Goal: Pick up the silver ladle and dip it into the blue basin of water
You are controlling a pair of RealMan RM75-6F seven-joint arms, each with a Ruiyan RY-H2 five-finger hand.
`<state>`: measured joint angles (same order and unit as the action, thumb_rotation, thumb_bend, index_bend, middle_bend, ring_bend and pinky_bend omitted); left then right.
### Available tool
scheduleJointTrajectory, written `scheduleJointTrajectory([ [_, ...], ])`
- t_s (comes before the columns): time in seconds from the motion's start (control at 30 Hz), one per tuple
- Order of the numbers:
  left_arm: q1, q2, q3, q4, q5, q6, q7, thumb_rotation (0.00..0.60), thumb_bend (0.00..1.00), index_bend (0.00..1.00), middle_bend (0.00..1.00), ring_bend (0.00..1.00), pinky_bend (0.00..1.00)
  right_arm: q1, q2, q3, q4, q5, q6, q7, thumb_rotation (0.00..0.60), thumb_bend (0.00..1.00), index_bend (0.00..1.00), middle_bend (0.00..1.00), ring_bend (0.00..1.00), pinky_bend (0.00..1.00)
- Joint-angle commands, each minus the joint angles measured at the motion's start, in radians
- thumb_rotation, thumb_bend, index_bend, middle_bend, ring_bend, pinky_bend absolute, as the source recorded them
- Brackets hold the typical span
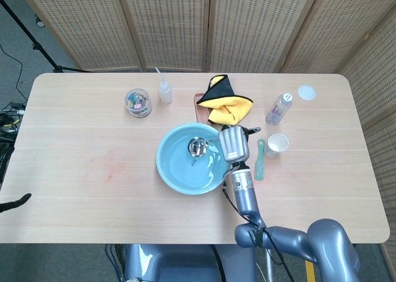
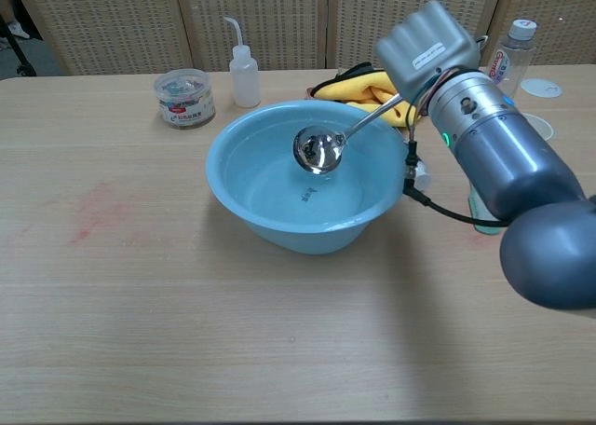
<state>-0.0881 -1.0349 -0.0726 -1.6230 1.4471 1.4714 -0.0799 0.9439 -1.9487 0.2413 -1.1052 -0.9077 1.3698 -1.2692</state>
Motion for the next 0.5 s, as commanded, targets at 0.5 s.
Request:
scheduleJointTrajectory([
  [0.5,-0.007,-0.001,-0.006,0.005,-0.016,-0.015,-0.003,0.6,0.0,0.0,0.0,0.0,0.0,-0.012,-0.069,-0.044,0.204,-0.086,-0.08,-0.018,0.6,1.0,0.78,0.89,0.95,1.0],
])
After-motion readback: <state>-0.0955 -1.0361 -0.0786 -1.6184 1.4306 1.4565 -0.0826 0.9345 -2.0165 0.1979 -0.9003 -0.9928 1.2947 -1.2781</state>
